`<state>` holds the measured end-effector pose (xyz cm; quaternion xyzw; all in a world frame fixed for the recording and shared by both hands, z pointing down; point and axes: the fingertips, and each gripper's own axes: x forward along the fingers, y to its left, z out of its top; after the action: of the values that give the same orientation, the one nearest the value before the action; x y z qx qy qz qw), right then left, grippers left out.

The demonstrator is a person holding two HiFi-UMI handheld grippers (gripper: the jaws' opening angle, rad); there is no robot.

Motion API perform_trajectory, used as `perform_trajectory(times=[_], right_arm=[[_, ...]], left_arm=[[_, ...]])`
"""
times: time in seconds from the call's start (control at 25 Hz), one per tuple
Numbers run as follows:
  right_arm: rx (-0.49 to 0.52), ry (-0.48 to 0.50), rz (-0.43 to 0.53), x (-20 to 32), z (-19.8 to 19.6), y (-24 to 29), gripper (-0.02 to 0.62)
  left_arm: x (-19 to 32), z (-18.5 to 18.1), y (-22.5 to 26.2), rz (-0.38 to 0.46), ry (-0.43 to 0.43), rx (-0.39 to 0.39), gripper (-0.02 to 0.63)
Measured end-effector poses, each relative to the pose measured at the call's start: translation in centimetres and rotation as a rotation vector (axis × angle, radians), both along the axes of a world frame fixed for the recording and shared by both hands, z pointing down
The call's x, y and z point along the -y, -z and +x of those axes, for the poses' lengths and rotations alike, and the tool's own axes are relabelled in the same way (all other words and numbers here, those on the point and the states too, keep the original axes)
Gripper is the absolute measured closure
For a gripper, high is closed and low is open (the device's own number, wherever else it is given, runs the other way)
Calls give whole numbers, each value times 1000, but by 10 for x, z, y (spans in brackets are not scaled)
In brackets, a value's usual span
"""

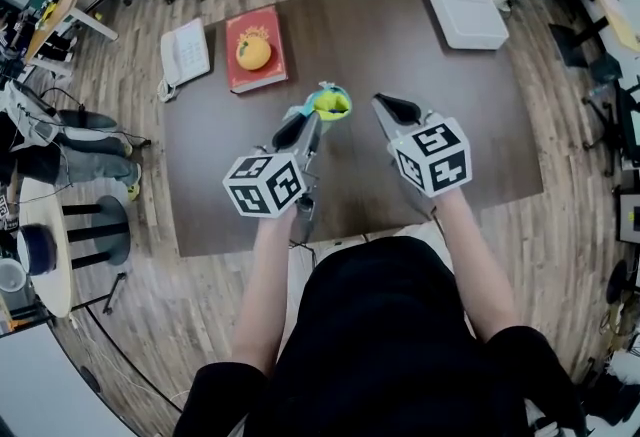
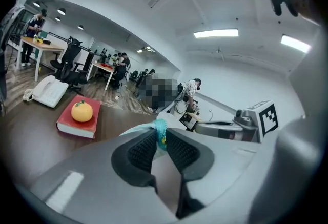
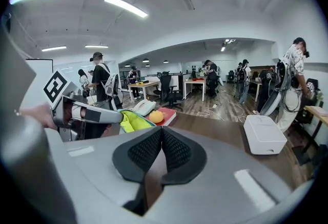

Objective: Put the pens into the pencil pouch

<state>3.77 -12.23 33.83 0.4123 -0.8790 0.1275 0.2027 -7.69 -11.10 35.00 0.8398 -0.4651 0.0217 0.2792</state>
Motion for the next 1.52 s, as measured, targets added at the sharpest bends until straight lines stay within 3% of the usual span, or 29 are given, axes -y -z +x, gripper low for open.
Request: perform_trajectory(times=[0.52, 0.8, 1.52], right_arm=[[102, -34, 181, 4, 24, 82, 586], [121, -46, 222, 1, 32, 100, 586], [136, -74, 208, -4, 40, 96, 586]], left_arm=[[21, 3, 73, 154, 2, 28, 554], [20, 6, 99, 200, -7, 28, 554], [15, 9, 101, 180, -26, 7, 554]])
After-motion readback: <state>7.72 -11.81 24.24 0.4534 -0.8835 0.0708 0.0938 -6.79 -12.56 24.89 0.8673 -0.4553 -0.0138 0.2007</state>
